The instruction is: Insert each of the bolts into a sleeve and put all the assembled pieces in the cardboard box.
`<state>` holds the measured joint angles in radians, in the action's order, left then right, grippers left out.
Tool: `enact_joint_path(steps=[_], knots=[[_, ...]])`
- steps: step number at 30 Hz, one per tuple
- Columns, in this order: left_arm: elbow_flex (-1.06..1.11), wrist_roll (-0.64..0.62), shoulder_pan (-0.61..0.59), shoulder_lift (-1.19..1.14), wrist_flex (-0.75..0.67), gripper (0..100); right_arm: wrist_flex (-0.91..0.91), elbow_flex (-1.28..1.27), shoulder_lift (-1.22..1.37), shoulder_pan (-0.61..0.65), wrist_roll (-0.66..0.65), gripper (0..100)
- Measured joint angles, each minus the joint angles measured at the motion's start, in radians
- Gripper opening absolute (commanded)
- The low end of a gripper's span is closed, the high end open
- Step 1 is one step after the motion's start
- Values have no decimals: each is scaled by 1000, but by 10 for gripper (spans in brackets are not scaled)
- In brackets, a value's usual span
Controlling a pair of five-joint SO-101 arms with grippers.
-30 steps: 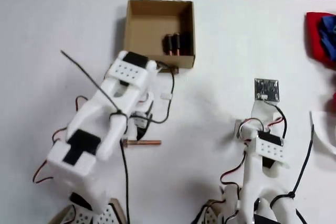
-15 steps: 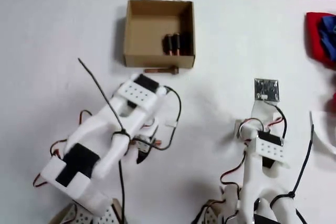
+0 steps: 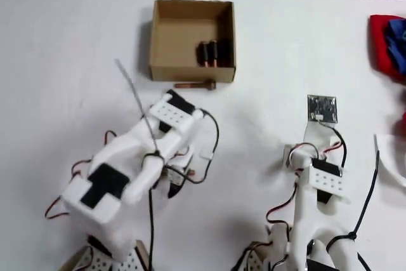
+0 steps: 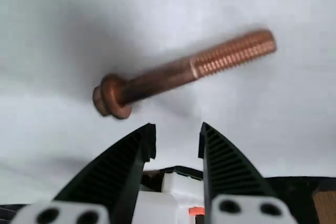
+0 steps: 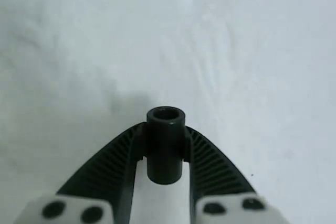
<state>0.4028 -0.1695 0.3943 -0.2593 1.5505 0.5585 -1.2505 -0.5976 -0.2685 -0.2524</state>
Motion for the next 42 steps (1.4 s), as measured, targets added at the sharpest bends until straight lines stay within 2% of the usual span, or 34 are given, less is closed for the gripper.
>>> enact_joint_path(steps=[8,13,18,25,34,42], knots=[[-212,-8,-60,-178,6,154,0,0,0,0,0,24],[-361,-78,-117,-192,-8,154,0,0,0,0,0,24],[-436,-144,-112,-193,5,154,0,0,0,0,0,24],[-466,-327,-114,-199,-9,155,0,0,0,0,0,24],[-523,-394,-114,-199,-44,155,0,0,0,0,0,24],[-537,-462,-114,-273,-133,155,0,0,0,0,0,24]])
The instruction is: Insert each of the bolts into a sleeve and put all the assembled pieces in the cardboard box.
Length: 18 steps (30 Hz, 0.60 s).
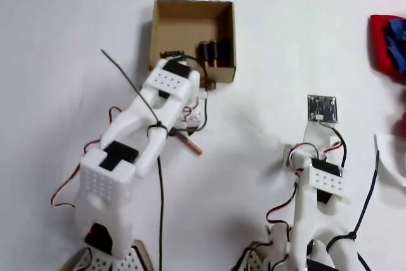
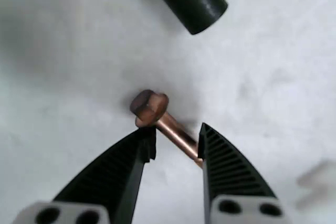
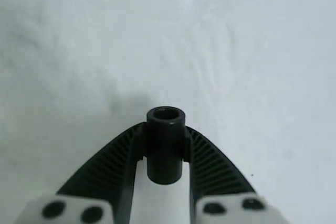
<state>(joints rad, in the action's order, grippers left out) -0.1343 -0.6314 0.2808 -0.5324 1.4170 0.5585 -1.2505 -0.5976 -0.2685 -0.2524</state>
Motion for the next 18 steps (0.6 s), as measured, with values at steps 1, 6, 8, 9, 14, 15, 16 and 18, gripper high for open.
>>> enact_joint_path(steps=[1,6,8,9,14,15,16,18], knots=[[-5,-2,0,-23,-12,155,0,0,0,0,0,24],[-35,0,0,-106,-5,151,0,0,0,0,0,24],[-54,-2,0,-124,-3,151,0,0,0,0,0,24],[-68,-2,0,-132,0,150,0,0,0,0,0,24],[-170,-2,0,-166,60,11,0,0,0,0,0,24],[-195,-2,3,-167,75,28,0,0,0,0,0,24],[-218,-3,5,-170,86,41,0,0,0,0,0,24],[-250,21,6,-175,104,20,0,0,0,0,0,24]])
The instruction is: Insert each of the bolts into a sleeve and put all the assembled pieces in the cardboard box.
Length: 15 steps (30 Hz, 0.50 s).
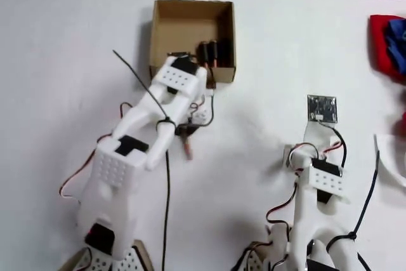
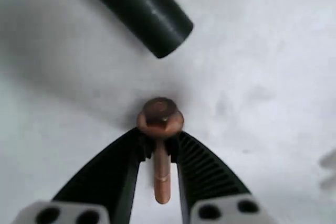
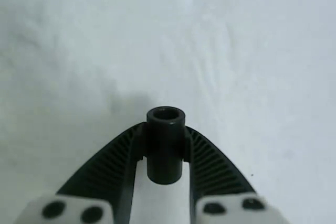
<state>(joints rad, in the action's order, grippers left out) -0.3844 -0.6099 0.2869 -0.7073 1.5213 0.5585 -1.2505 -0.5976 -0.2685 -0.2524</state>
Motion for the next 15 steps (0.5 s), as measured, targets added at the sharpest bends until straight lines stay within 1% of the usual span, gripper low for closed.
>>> enact_joint_path(steps=[3,6,8,10,12,15], knots=[[-43,129,-11,-3,51,27,0,0,0,0,0,24],[-91,334,-6,-3,100,30,0,0,0,0,0,24],[-107,482,-6,-3,107,31,0,0,0,0,0,24],[-114,588,-6,-5,107,38,0,0,0,0,0,24],[-114,592,-11,-8,109,98,0,0,0,0,0,24],[-114,535,-29,-8,109,255,0,0,0,0,0,24]])
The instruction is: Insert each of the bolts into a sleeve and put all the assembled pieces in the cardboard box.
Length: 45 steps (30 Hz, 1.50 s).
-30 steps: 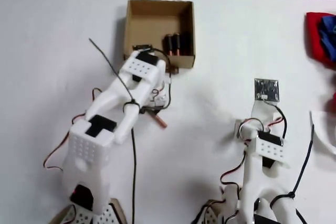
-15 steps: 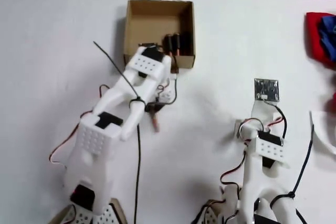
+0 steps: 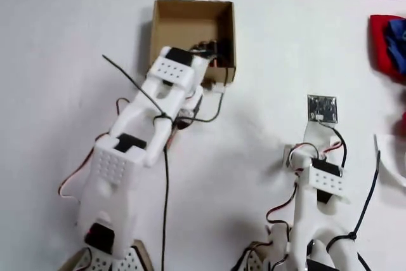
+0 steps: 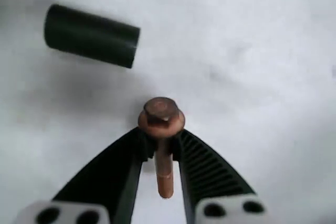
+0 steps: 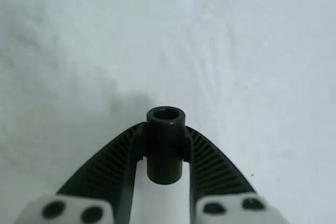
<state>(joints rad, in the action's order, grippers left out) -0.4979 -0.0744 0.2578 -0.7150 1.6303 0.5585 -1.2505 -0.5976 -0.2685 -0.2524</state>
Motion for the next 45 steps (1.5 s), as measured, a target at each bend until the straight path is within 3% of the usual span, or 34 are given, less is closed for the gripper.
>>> enact_joint_path(steps=[3,9,15,26,42,45], knots=[[-5,-84,-21,2,0,308,0,0,0,0,0,24],[-9,-204,-49,-3,-58,253,0,0,0,0,0,24],[-18,-207,-49,-71,-89,191,0,0,0,0,0,24],[-44,-203,-48,-89,54,188,0,0,0,8,0,24],[-43,-150,-46,-130,-14,183,0,0,0,9,0,24],[-43,-150,-46,-140,-15,101,0,0,0,9,0,24]])
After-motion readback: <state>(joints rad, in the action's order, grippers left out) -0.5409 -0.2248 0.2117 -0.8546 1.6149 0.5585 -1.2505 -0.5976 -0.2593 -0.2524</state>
